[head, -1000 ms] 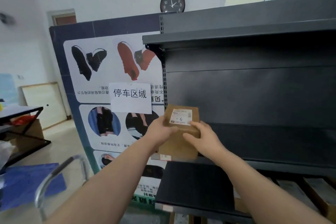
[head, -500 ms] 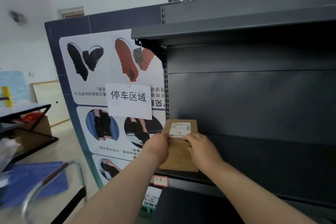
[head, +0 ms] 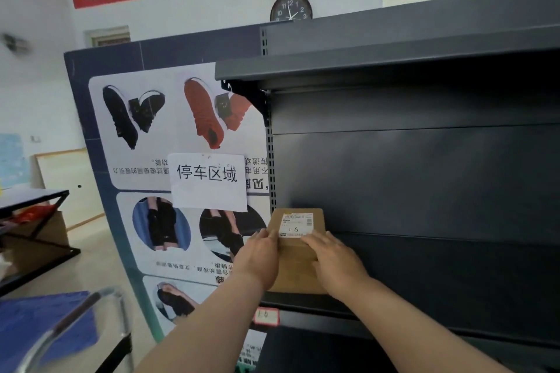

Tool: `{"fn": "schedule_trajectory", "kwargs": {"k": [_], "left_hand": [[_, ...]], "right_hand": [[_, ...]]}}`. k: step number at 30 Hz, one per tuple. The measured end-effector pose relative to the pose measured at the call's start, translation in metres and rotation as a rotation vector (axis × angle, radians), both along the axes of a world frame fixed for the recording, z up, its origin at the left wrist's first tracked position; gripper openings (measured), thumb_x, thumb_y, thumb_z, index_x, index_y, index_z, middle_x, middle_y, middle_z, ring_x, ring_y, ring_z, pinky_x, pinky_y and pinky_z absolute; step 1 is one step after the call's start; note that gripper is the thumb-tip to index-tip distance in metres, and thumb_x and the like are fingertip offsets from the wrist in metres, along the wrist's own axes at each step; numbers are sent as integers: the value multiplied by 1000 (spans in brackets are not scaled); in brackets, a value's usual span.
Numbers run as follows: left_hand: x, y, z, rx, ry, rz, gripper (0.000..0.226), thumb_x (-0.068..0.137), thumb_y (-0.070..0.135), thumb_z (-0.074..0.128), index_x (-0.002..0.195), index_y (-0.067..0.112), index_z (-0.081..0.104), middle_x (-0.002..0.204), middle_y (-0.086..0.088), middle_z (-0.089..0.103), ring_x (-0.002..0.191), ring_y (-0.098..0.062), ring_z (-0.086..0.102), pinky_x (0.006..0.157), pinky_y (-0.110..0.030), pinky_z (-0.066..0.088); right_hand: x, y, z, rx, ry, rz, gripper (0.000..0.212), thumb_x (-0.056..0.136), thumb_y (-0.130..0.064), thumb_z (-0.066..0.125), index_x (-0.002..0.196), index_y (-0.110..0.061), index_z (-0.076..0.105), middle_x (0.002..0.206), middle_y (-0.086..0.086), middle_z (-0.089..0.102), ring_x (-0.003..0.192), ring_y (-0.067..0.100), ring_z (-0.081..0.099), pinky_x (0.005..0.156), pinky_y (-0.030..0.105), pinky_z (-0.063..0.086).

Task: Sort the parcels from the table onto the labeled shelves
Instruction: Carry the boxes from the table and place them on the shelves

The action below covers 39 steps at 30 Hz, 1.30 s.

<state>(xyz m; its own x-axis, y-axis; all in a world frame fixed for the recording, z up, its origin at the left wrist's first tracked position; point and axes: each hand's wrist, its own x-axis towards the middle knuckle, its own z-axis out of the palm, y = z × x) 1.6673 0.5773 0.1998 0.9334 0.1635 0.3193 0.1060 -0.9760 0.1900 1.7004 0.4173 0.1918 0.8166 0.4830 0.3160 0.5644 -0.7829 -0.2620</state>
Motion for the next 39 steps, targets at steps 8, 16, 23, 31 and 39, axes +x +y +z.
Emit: {"fn": "schedule_trajectory", "kwargs": {"k": [8,16,23,31,39], "left_hand": [[-16,-19,2,82,-69,-135,67,88,4,51,149,26,32,159,-6,24,147,-26,17,118,-47,19],[-65,-102,-18,-22,20,-633,50,96,21,55,144,14,42,155,-9,32,143,-26,25,116,-35,25],[-150,-216,-39,-22,155,-1006,39,94,22,57,132,18,56,135,-4,55,123,-23,50,98,-34,44],[-319,-343,-58,93,288,-1343,49,92,33,62,139,24,48,135,-2,54,119,-20,54,93,-33,49],[-546,-419,-65,180,366,-1711,54,92,37,62,141,23,46,138,-5,51,122,-22,51,89,-32,43]], "right_hand": [[-42,-50,-16,-20,42,-225,64,99,-32,46,152,-33,10,161,-4,-1,147,19,1,116,43,12],[-158,-112,-47,-82,94,-573,58,97,-42,44,149,-24,26,158,1,18,145,21,14,114,42,24],[-313,-201,-76,-83,203,-910,58,95,-47,44,147,-26,30,155,-1,27,144,22,19,112,44,27],[-525,-261,-87,-25,310,-1376,55,97,-43,45,147,-24,30,153,1,31,142,22,24,110,43,30],[-768,-272,-90,44,346,-1712,54,98,-43,43,148,-24,30,151,0,34,136,22,33,106,42,34]]}}
